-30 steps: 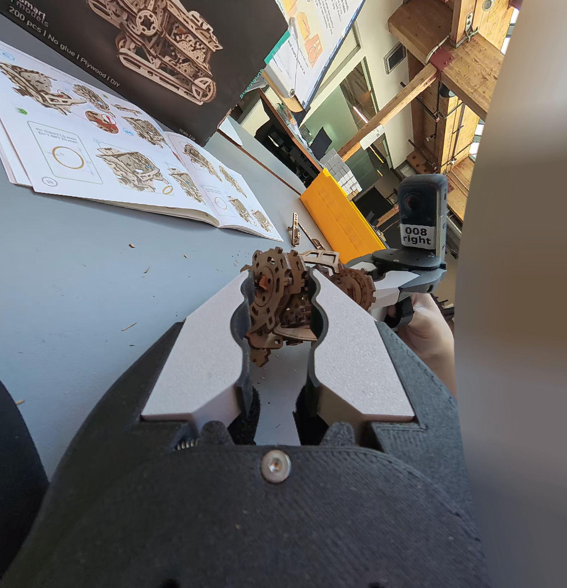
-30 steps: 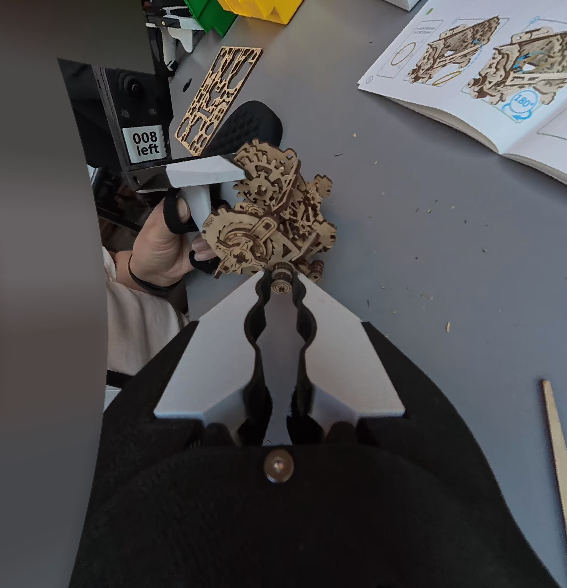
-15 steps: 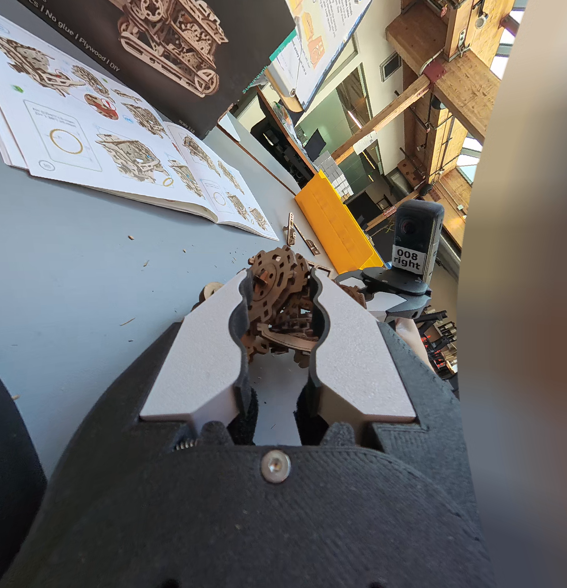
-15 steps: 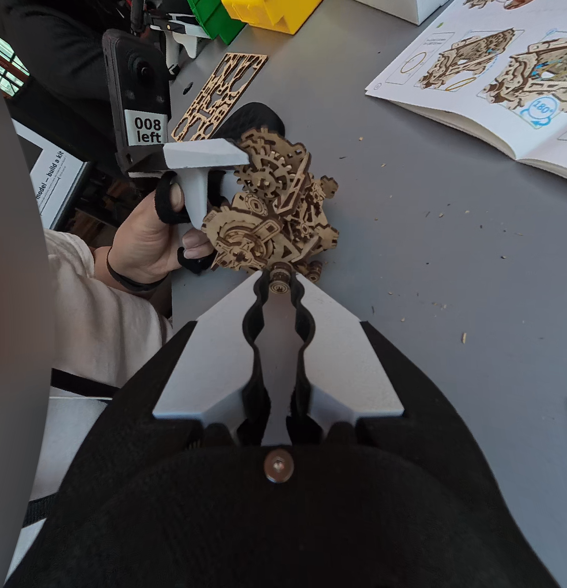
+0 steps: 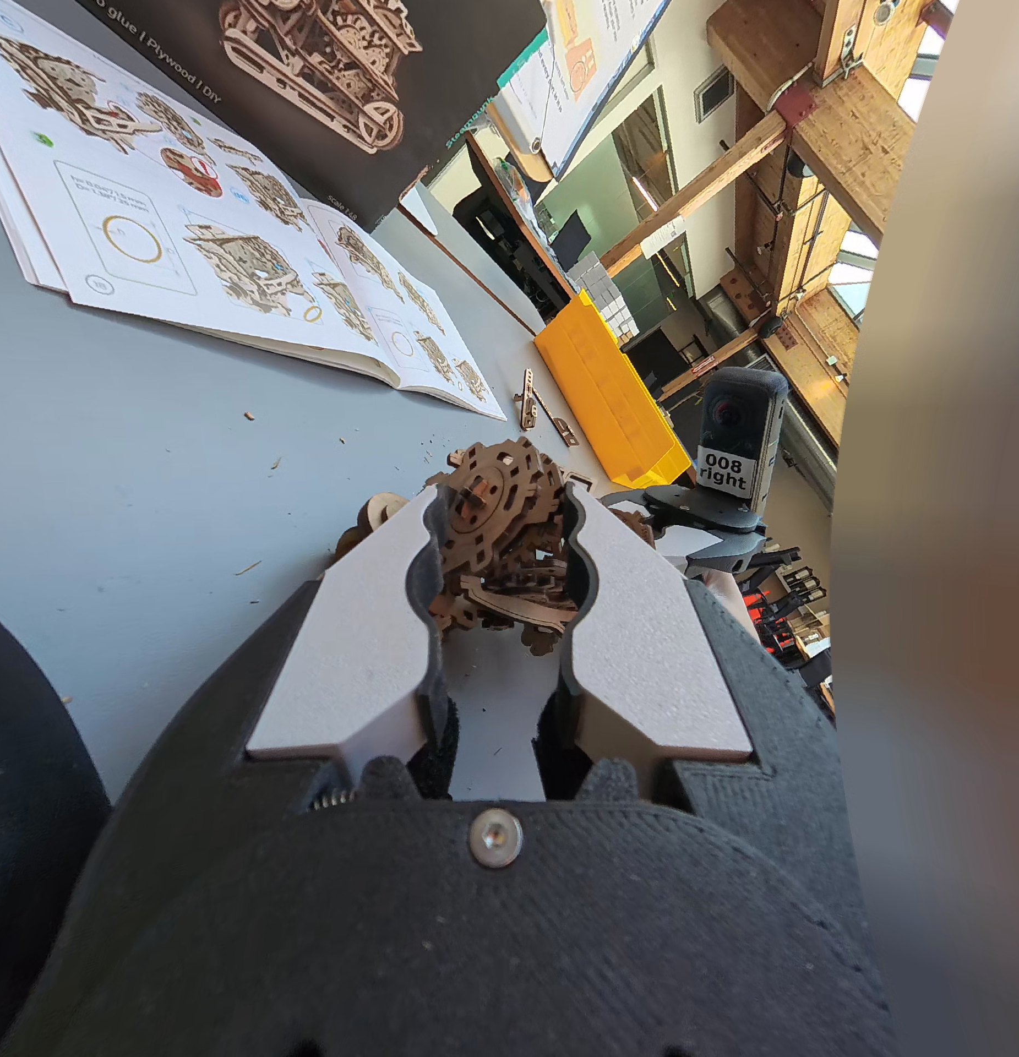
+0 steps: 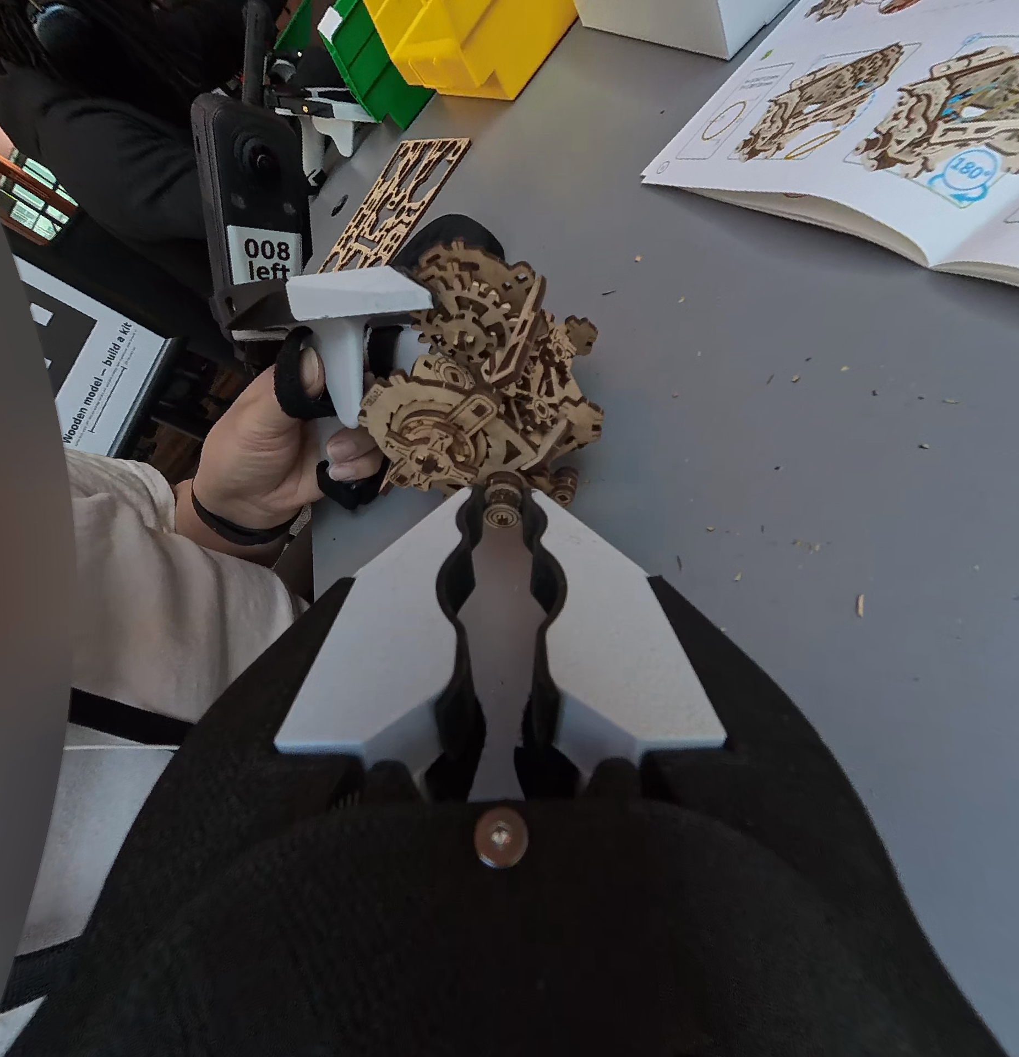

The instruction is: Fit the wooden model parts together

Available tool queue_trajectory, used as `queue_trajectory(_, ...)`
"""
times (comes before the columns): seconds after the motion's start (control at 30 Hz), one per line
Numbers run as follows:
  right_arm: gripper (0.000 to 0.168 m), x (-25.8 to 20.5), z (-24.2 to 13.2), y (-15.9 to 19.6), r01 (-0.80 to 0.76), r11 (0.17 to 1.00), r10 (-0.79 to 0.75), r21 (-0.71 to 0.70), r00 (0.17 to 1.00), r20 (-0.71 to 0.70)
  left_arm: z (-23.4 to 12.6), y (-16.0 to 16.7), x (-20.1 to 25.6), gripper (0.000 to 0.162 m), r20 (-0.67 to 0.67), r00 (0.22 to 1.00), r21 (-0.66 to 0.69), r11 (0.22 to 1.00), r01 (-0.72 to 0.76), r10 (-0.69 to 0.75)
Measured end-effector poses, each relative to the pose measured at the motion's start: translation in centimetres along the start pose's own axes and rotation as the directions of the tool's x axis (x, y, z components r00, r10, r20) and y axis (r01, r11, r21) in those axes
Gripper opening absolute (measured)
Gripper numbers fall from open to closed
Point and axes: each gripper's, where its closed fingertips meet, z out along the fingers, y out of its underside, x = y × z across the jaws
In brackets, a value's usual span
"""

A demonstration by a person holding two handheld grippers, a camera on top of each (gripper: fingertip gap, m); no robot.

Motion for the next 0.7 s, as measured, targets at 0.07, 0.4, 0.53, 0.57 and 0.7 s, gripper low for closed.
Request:
queue_trajectory(0.07, 0.012, -0.23, 0.08, 0.26, 0.002, 1.000, -0.002, 0.001, 1.000, 0.027, -0.01, 0.04, 0.05, 0.036, 0.007, 1.000, 0.000, 1.000, -0.015, 0.015)
queue_trajectory(0.4, 0.013, -0.56, 0.24, 0.64, -0.022, 1.000, 0.022, -0.005, 0.998, 0.055, -0.09, 0.02, 0.08, 0.035, 0.002, 1.000, 0.007, 1.000, -0.008, 0.008)
queue_trajectory(0.53, 0.015, -0.66, 0.30, 0.55, -0.019, 1.000, 0.019, -0.007, 0.998, 0.054, -0.25, -0.19, 0.00, 0.034, -0.014, 1.000, 0.015, 1.000, 0.027, -0.027)
queue_trajectory(0.57, 0.015, -0.71, 0.32, 0.53, -0.019, 1.000, 0.019, -0.009, 0.998, 0.054, -0.29, -0.22, -0.02, 0.034, -0.015, 0.999, 0.017, 0.999, 0.032, -0.032)
queue_trajectory(0.7, 0.014, -0.83, 0.29, 0.25, -0.022, 1.000, 0.023, -0.011, 0.999, 0.039, -0.37, -0.35, -0.04, 0.035, -0.024, 0.997, 0.025, 0.997, 0.069, -0.068)
